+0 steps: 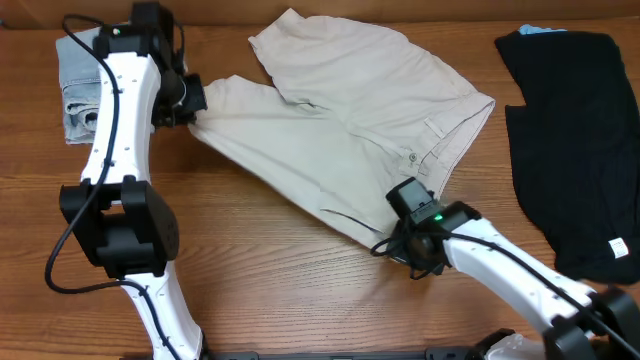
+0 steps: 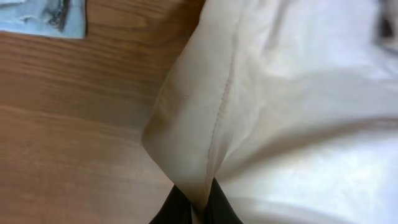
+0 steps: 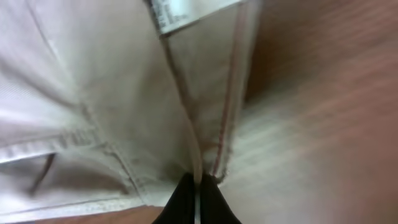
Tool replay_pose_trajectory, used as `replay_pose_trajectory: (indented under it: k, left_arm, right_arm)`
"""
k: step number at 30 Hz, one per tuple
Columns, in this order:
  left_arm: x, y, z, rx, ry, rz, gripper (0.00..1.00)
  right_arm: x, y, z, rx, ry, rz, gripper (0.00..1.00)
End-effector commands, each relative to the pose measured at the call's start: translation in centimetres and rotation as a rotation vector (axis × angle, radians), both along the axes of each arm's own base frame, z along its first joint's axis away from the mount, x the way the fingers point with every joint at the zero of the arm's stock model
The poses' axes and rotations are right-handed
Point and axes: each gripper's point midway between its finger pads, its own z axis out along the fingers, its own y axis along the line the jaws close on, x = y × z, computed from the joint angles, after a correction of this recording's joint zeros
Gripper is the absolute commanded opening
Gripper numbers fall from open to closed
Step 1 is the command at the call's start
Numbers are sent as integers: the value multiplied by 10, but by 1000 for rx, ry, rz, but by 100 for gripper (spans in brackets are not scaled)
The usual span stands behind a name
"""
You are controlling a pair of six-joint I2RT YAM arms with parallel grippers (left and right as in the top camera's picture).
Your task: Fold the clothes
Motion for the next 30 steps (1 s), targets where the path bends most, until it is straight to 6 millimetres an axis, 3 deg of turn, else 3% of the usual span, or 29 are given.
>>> replay_pose_trajectory:
  k: [1, 4, 10, 15, 21, 25, 30]
  left_arm:
    - [7, 14, 38, 67, -70, -12, 4]
    - [-10, 21, 67, 112, -57, -4, 4]
    - [-21, 15, 111, 96, -145, -22, 4]
    - [-42, 14, 157, 113, -262, -33, 4]
    - [-68, 10, 201, 116, -380, -49, 4]
    - [-71, 0, 203, 101, -387, -74, 4]
    - [-51, -9, 175, 127, -322, -105, 4]
  right_arm:
    - [14, -11, 46, 15, -94, -45, 4]
    - [8, -18, 95, 52, -150, -46, 4]
    - [-16, -22, 153, 144, -228, -44, 4]
    - [-40, -19, 167, 230, -226, -42, 4]
    - [-72, -34, 170, 225, -188, -102, 4]
    - [-73, -41, 171, 201, -207, -131, 4]
    - [-44, -46, 170, 139, -292, -167, 4]
